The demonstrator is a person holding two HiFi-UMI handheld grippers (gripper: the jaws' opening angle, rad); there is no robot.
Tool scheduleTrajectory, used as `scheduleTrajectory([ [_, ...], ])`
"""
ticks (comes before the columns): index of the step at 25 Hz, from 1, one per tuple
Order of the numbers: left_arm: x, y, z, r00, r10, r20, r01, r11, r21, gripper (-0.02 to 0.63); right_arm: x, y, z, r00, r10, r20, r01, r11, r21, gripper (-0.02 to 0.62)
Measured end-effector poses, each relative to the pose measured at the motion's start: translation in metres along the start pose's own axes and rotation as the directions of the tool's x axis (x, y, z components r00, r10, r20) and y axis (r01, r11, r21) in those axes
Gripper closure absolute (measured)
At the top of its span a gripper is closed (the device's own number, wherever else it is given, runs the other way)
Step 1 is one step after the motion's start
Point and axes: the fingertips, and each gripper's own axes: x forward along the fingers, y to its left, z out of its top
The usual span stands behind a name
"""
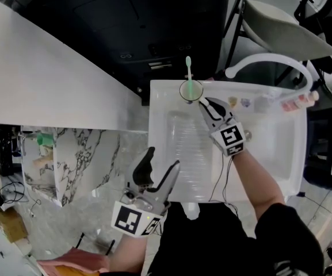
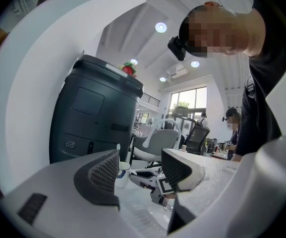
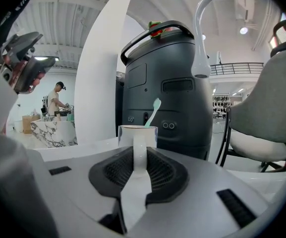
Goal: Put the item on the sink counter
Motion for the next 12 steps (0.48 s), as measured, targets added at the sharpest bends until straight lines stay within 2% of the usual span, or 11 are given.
scheduleTrajectory([
  [6,-0.001,-0.006,-0.001,1.0,-0.004,0.001,0.004,1.0,0.004,0.357,-0.007,-0.008,-0.015,0.998,-0.018,-0.053,0.019,1.0,0.014,0.51],
  [12,-0.004,-0.008,0.0,1.0,-0.002,0.009,0.002,1.0,0.001,0.357,-0.01,-0.014,-0.02,0.997,-0.032,-0.066,0.035,0.998,0.042,0.493],
])
